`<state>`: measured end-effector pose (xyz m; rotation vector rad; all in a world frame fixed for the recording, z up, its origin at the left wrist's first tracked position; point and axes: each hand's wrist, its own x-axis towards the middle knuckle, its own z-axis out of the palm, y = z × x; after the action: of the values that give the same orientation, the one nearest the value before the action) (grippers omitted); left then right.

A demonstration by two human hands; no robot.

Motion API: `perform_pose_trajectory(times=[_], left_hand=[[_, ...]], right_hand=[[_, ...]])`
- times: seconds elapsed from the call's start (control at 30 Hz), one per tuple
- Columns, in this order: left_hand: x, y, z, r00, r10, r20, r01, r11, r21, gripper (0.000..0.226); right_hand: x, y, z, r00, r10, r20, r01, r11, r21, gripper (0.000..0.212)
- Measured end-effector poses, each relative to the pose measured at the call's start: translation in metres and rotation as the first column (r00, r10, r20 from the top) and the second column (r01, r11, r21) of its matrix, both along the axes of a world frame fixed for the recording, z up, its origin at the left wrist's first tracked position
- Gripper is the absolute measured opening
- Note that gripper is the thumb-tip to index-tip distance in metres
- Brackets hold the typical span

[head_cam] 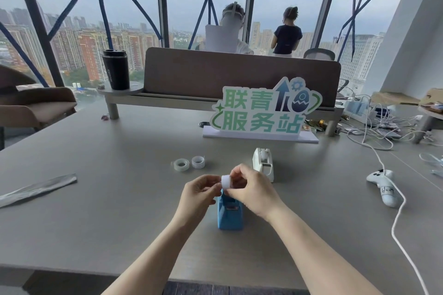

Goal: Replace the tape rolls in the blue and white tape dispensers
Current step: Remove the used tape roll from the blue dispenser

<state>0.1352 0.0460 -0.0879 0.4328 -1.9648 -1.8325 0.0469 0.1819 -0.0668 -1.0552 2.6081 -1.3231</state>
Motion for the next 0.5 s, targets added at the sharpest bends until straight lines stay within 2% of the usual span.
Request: perform_pose_trajectory(times=[0.27,0.5], left_hand=[[0.0019,-0.0036,-0.0007,0.999,-0.052,-0.004,0.052,0.998,0.044,0.012],[-0.0003,-0.0092,0.0042,0.997,-0.059,-0.052,0.058,0.998,-0.035,0.01]], right_hand=[[-0.0007,0.0,-0.003,0.985,0.067,0.156,-0.042,0.986,-0.16,0.022],[0.0042,-0.0007,0.0047,0.952,0.172,0.254,-0.095,0.952,-0.29,0.022]])
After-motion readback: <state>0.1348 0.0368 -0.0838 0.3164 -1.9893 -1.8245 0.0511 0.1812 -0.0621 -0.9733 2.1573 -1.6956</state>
